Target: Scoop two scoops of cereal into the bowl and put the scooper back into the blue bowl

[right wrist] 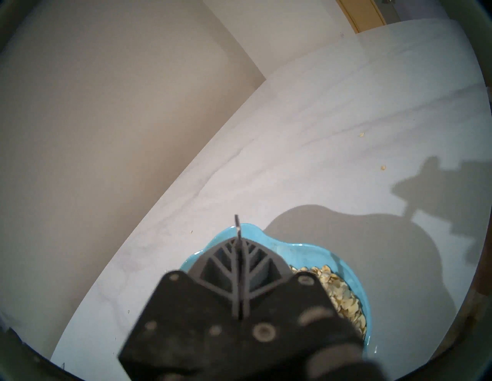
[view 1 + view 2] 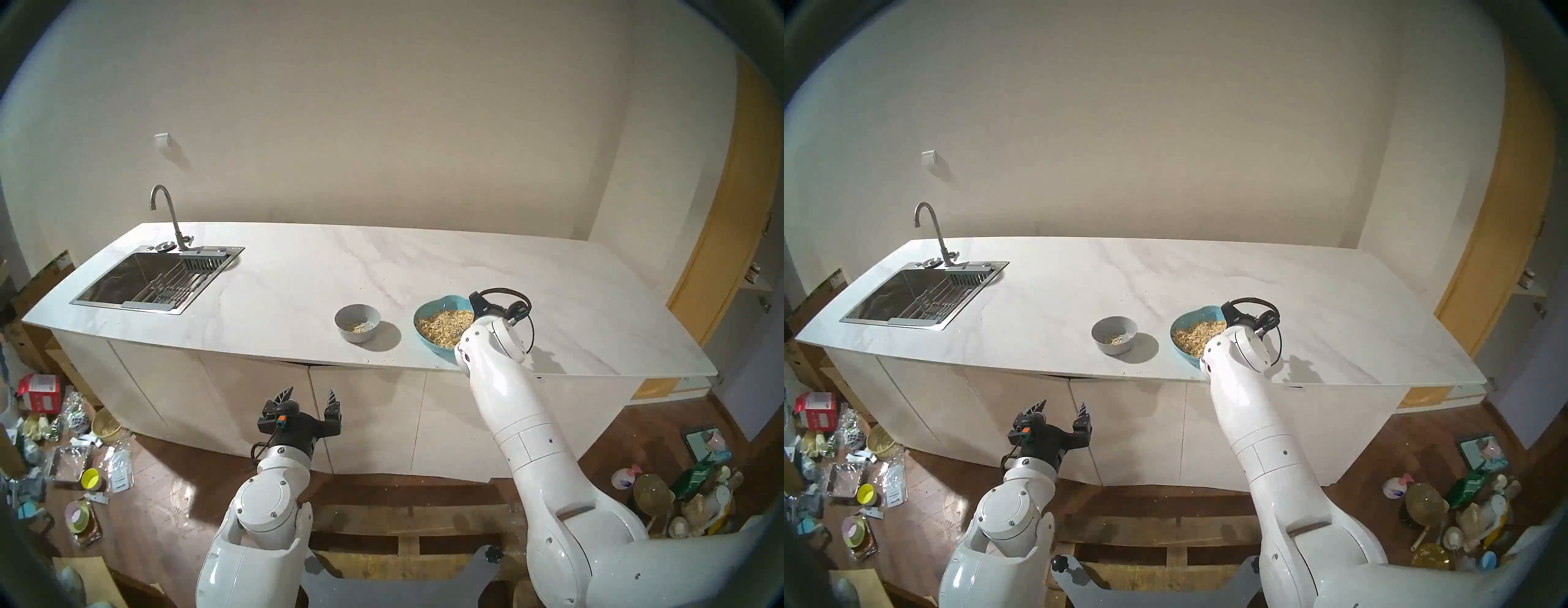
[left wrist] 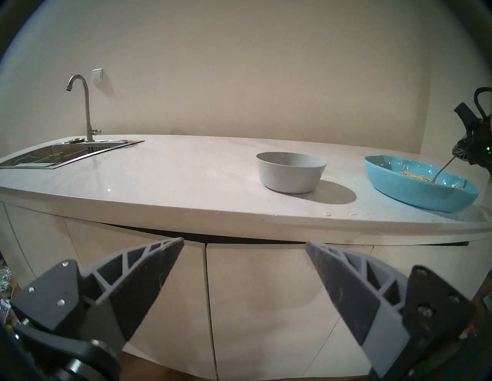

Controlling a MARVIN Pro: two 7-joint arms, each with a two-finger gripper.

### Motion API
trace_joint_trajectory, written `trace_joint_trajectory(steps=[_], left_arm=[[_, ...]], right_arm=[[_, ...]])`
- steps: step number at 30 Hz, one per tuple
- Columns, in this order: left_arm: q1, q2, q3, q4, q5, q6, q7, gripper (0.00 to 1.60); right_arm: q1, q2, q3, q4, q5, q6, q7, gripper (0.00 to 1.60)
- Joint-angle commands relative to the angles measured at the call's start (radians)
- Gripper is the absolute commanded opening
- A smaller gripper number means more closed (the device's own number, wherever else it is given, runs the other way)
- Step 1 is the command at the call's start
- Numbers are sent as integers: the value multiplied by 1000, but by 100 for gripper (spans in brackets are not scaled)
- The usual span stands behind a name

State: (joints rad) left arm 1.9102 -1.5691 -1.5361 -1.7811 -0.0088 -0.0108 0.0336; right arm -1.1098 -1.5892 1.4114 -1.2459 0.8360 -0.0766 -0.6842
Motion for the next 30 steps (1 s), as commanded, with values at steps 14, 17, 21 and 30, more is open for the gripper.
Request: trace_joint_trajectory(steps=[14, 17, 21, 30], left_arm=[[-5, 0, 3, -25, -1, -6, -4, 160], [-5, 0, 3, -25, -1, -6, -4, 160], [-5, 0, 3, -25, -2, -6, -4, 160], [-5, 0, 3, -25, -2, -6, -4, 160]], right_arm=[[120, -51, 10, 199, 21, -105, 70, 0], [139, -62, 18, 237, 28, -127, 78, 0], [164, -78, 35, 288, 47, -155, 92, 0], [187, -92, 25, 311, 41, -176, 107, 0]])
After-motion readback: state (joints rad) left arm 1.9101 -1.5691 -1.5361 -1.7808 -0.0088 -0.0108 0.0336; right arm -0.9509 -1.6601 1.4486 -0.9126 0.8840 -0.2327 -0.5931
